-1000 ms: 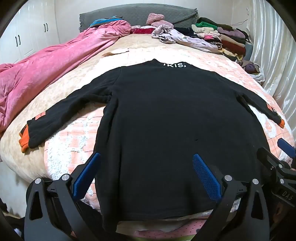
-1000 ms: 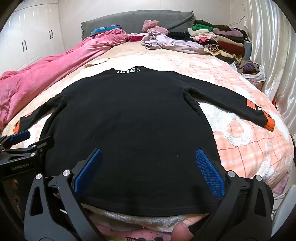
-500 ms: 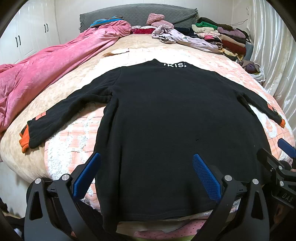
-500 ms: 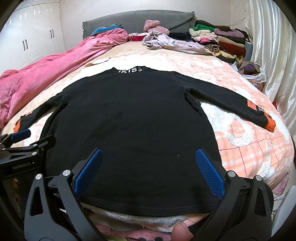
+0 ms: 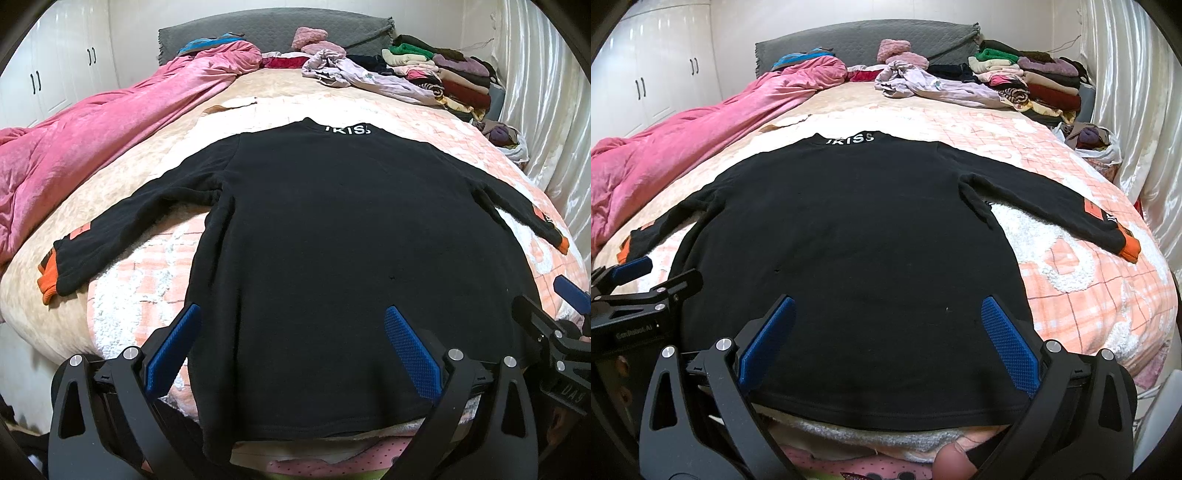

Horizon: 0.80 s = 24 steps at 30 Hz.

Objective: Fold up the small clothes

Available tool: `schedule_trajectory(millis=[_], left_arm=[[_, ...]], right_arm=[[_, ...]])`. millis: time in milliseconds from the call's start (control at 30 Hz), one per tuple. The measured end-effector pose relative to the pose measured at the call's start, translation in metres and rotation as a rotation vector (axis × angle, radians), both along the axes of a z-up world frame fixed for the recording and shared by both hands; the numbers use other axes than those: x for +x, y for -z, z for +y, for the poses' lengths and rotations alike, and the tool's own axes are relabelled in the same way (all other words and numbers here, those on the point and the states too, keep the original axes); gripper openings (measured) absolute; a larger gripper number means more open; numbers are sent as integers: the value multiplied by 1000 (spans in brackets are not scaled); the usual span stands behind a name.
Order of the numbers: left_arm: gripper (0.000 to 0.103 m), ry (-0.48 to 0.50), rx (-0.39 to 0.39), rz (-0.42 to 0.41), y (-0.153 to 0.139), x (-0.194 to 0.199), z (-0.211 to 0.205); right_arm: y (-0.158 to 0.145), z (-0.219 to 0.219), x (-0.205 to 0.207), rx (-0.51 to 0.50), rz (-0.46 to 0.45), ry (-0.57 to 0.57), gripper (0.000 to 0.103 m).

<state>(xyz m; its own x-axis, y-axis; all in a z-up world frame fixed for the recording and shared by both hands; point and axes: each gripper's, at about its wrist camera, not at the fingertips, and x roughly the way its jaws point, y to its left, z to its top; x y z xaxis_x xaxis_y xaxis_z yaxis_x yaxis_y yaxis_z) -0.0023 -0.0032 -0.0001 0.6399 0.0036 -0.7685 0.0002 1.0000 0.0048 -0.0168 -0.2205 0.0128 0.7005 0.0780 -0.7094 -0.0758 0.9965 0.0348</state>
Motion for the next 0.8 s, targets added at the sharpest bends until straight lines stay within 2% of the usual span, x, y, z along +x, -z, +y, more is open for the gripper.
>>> schedule_trajectory(millis=[800], left_arm=[[99,6,10,-3,-1,3,-4]], right_arm=[[0,1,1,-1,0,1,95]])
